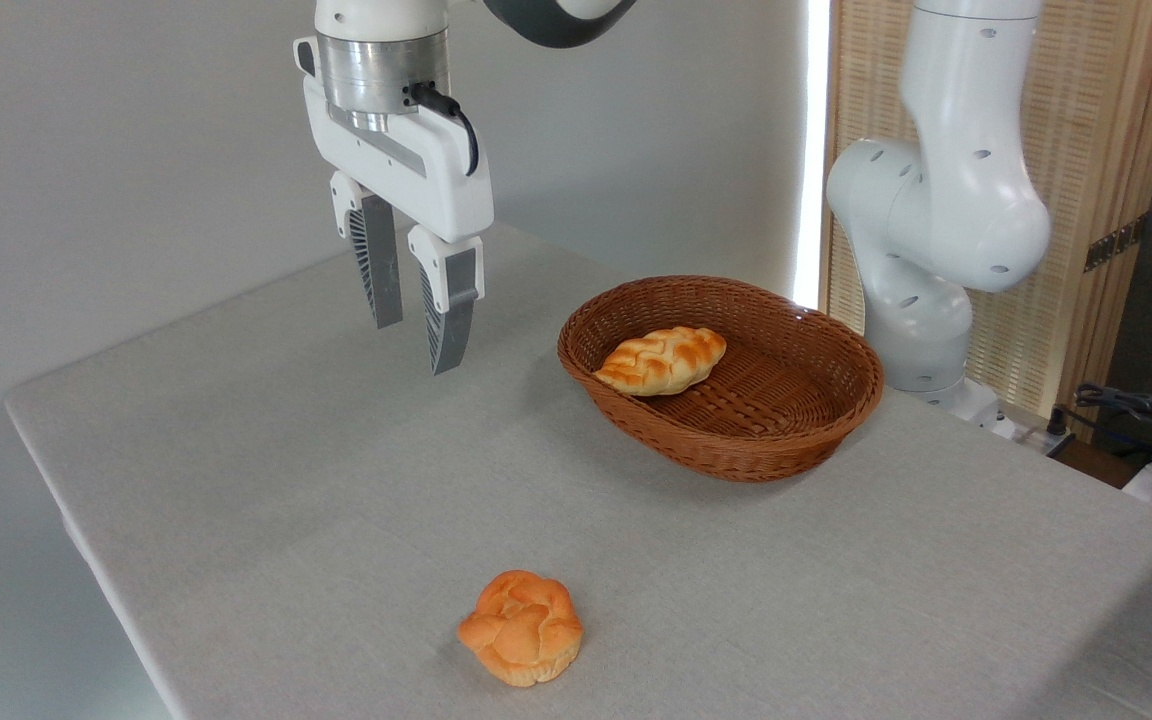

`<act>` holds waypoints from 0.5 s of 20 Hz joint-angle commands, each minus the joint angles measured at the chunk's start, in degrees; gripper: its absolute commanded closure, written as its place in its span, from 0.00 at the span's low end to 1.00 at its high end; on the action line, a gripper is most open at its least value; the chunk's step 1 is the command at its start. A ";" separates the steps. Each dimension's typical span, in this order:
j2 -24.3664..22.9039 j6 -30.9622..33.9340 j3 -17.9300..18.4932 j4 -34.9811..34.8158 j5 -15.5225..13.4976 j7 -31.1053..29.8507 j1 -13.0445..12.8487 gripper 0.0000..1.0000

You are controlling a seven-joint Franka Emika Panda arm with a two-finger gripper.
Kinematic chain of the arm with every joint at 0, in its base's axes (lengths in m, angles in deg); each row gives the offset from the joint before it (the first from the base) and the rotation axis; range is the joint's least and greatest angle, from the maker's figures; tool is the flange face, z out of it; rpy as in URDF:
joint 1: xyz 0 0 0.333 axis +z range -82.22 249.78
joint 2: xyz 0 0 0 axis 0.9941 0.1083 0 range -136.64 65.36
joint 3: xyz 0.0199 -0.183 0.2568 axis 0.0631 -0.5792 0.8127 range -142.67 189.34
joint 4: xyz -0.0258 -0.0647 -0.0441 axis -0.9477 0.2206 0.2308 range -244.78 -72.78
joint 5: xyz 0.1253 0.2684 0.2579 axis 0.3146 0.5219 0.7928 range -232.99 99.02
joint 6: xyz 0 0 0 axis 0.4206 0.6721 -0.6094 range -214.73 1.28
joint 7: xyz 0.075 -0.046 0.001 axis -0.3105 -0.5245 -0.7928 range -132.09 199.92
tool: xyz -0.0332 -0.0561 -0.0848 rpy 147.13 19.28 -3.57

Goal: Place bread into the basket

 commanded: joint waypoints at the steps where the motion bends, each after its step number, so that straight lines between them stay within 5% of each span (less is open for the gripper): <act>1: 0.89 1.21 0.76 0.94 -1.01 0.97 -0.14 0.00; 10: 3.00 1.03 0.85 0.76 -0.57 1.76 0.30 0.00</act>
